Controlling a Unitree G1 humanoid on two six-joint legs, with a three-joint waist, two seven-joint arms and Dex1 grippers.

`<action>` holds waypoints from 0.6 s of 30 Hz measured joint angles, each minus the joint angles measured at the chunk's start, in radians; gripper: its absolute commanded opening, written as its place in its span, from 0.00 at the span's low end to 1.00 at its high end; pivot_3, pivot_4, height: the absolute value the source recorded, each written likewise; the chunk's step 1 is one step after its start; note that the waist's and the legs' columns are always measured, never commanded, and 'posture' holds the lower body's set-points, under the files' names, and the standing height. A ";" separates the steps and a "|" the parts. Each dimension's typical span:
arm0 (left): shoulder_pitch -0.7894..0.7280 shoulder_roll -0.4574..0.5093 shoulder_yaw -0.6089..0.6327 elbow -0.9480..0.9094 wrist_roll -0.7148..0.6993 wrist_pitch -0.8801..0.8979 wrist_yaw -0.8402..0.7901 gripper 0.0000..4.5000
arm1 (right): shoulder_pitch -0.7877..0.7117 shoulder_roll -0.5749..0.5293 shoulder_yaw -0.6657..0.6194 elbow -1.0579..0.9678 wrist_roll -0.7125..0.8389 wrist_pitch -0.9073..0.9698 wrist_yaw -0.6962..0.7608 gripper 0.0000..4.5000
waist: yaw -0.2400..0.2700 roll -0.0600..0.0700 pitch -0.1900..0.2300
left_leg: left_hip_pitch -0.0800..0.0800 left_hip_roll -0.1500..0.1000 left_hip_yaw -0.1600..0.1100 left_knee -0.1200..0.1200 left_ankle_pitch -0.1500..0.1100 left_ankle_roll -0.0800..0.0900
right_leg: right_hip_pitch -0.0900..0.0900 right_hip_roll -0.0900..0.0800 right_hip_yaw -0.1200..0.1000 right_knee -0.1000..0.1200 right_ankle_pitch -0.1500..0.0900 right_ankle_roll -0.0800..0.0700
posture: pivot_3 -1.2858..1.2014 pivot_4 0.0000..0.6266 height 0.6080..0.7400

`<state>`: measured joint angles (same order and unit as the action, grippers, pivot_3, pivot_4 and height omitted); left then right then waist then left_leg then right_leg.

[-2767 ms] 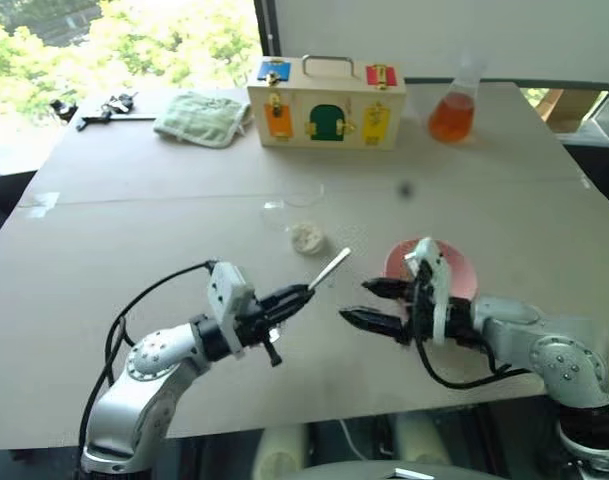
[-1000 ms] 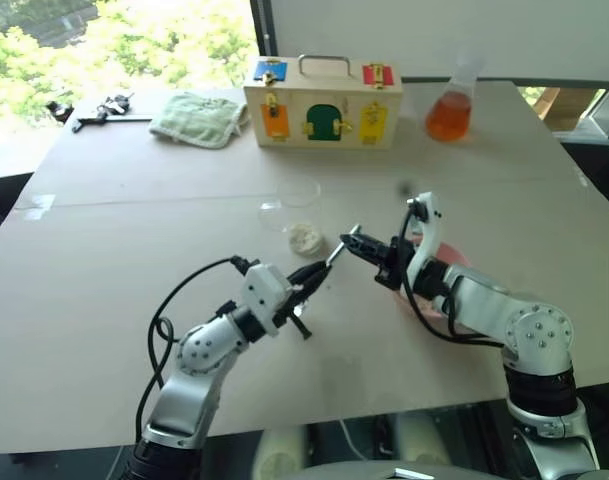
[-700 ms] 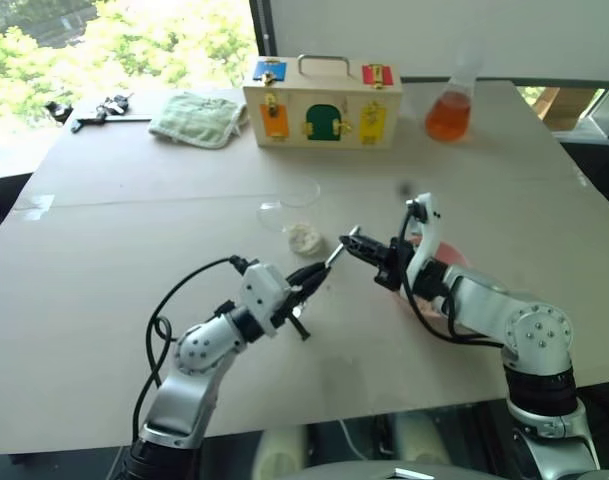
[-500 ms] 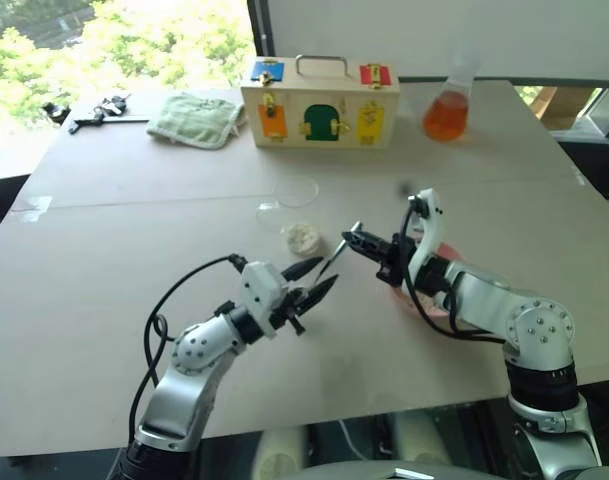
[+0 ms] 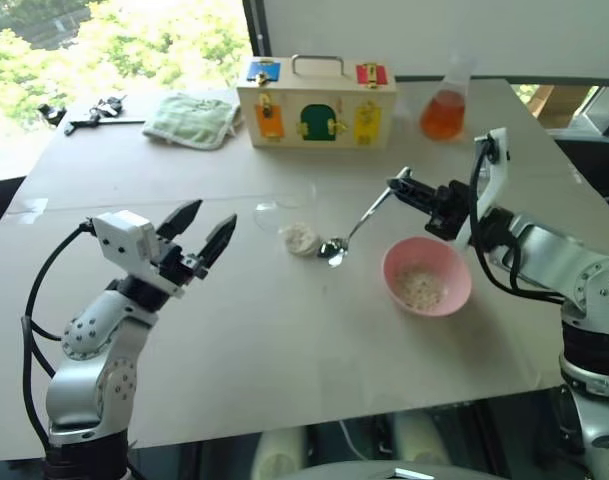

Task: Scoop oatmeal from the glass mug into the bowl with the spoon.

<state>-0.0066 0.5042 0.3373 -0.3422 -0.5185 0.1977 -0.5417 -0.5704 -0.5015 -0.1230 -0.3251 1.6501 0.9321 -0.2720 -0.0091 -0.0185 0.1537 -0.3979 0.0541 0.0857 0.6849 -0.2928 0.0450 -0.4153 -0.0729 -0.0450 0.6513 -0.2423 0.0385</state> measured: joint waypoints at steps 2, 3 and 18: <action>-0.029 -0.001 -0.029 0.060 0.060 -0.041 0.000 0.71 | -0.035 -0.024 -0.004 0.013 0.000 0.000 0.001 0.00 | 0.004 0.000 0.000 | -0.001 0.000 0.000 0.000 0.000 0.000 | 0.000 0.000 0.000 -0.001 0.000 0.000 | 0.52 0.24 1.00; -0.036 -0.002 -0.039 0.076 0.074 -0.055 -0.002 0.71 | -0.046 -0.031 -0.005 0.018 0.000 0.000 0.001 0.00 | 0.005 0.000 0.000 | -0.001 0.000 0.000 0.000 0.000 0.000 | 0.000 0.000 0.000 -0.002 0.000 0.000 | 0.52 0.24 1.00; -0.247 -0.101 -0.166 0.414 0.196 -0.221 -0.039 0.71 | -0.205 -0.146 -0.050 0.093 -0.100 0.000 0.045 0.00 | 0.003 0.000 0.000 | -0.002 0.002 0.001 -0.001 0.000 0.000 | -0.001 0.000 0.000 -0.002 0.000 0.000 | 0.52 0.24 1.00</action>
<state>-0.2535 0.4028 0.1711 0.0716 -0.3225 -0.0230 -0.5803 -0.7755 -0.6474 -0.1735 -0.2318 1.5499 0.9317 -0.2274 -0.0059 -0.0181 0.1541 -0.3997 0.0558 0.0872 0.6843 -0.2927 0.0450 -0.4163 -0.0734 -0.0450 0.6489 -0.2419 0.0389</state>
